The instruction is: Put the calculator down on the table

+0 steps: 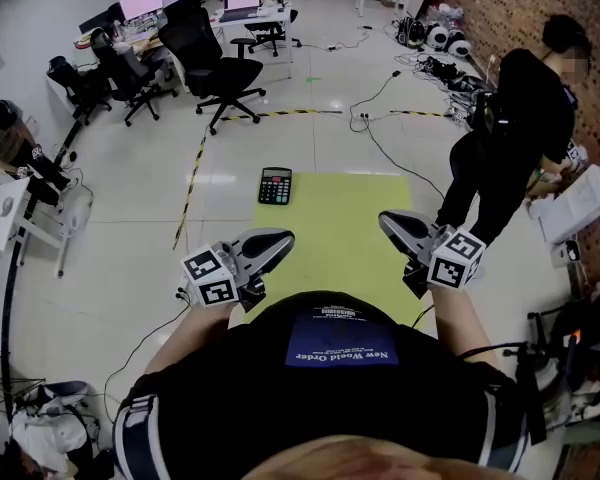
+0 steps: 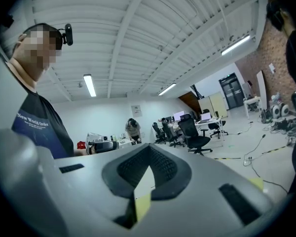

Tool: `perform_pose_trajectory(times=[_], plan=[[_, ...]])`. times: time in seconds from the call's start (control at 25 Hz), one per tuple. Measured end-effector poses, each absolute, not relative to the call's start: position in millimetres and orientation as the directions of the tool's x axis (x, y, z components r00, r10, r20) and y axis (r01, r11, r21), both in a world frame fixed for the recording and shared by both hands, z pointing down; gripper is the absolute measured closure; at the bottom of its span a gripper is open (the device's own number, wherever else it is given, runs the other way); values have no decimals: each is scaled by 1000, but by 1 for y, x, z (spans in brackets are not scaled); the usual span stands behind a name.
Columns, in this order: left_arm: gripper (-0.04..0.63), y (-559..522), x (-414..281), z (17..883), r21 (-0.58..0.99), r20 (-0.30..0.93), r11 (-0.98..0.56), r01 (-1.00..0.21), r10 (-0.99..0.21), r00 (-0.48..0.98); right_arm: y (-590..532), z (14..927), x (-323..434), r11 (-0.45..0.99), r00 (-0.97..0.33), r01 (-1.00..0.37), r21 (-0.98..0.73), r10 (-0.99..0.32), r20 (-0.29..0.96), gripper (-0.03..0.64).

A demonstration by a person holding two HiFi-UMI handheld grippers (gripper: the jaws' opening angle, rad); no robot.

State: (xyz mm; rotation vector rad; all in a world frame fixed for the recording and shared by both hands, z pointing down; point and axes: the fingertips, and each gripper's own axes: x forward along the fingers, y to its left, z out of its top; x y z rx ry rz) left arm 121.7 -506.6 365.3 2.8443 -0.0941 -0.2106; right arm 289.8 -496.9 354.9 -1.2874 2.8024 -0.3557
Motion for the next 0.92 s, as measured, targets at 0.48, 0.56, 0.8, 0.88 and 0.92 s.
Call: perform_pose_trajectory(times=[0.48, 0.56, 0.8, 0.88, 0.92], plan=[[589, -507, 119, 366, 278, -141, -959, -50, -92, 986, -495, 351, 285, 642, -661, -746, -181, -747, 75, 632], [589, -507, 119, 366, 278, -140, -959, -49, -91, 986, -495, 351, 285, 642, -661, -745, -180, -746, 76, 632], [589, -510, 119, 368, 280, -141, -959, -52, -95, 985, -495, 352, 284, 650, -670, -738, -181, -739, 75, 632], [589, -510, 119, 369, 282, -140, -958, -54, -97, 985, -495, 353, 284, 652, -672, -735, -184, -737, 74, 632], [589, -511, 120, 369, 283, -139, -957, -55, -98, 985, -495, 353, 284, 653, -673, -734, -186, -736, 74, 632]])
